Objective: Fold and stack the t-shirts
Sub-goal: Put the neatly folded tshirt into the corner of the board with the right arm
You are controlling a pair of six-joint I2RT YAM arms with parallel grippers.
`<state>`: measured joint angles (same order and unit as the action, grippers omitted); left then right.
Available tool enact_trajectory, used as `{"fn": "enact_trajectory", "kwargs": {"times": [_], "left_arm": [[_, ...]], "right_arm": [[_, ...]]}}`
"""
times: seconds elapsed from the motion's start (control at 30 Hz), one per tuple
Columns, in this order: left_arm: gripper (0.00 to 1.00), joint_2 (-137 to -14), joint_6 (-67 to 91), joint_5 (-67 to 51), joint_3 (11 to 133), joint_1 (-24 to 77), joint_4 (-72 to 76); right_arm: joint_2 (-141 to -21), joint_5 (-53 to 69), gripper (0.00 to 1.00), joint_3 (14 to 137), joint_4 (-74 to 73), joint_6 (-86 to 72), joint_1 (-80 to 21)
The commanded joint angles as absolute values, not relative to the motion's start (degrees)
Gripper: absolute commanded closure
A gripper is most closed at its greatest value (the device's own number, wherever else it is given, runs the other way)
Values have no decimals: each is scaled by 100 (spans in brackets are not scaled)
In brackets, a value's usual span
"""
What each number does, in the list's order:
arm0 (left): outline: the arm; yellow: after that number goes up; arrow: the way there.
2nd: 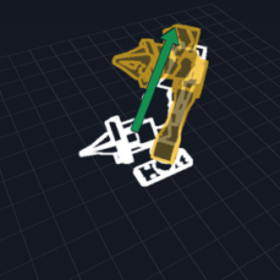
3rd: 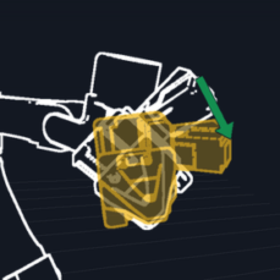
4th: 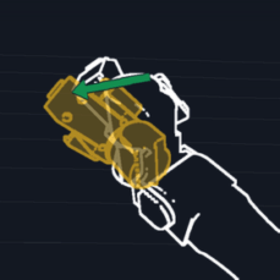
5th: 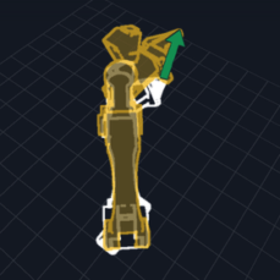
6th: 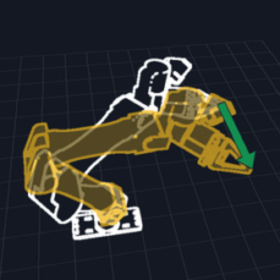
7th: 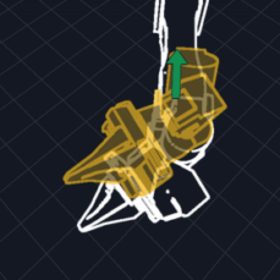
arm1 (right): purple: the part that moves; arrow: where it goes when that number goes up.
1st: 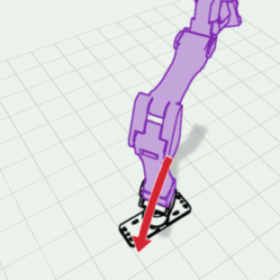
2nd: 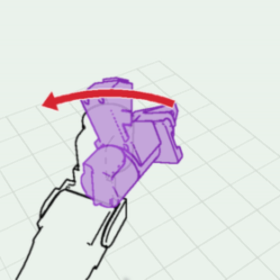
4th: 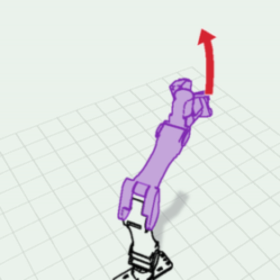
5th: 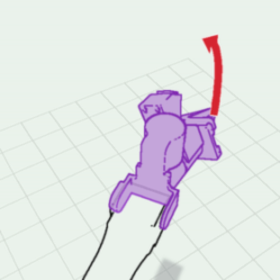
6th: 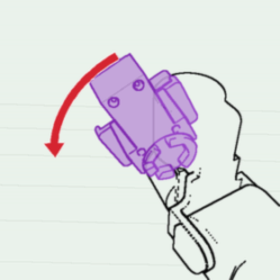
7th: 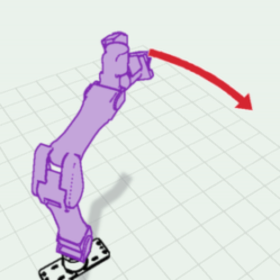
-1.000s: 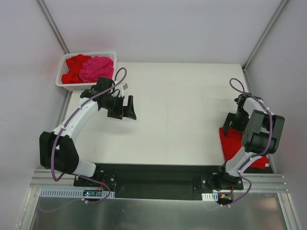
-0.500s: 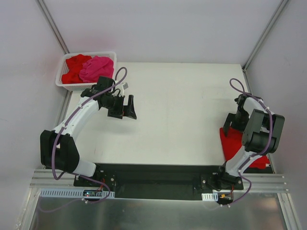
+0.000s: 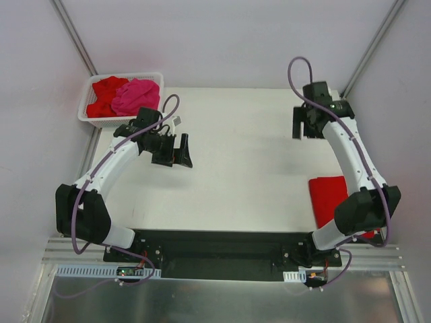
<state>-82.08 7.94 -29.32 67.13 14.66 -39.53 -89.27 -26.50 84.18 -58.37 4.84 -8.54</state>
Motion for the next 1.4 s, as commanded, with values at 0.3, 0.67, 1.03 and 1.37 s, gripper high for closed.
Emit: {"fn": "enact_trajectory", "kwargs": {"times": [0.3, 0.67, 1.03, 1.37], "left_arm": [[1, -8426, 1336, -2023, 7882, 1845, -3718], [1, -8780, 1643, -1714, 8719, 2197, -3823], [1, -8798, 1881, -1574, 8684, 2188, -3850], [1, -8333, 1582, -1047, 8561, 2083, -3981]], "right_arm": [[-9544, 1222, 0, 10038, -5159, 544, -2301], [-9518, 492, 0, 9563, -5589, 703, -2883], [-9413, 335, 0, 9615, -5810, 729, -2892], [-9554, 195, 0, 9905, -5977, 641, -2892]]}}
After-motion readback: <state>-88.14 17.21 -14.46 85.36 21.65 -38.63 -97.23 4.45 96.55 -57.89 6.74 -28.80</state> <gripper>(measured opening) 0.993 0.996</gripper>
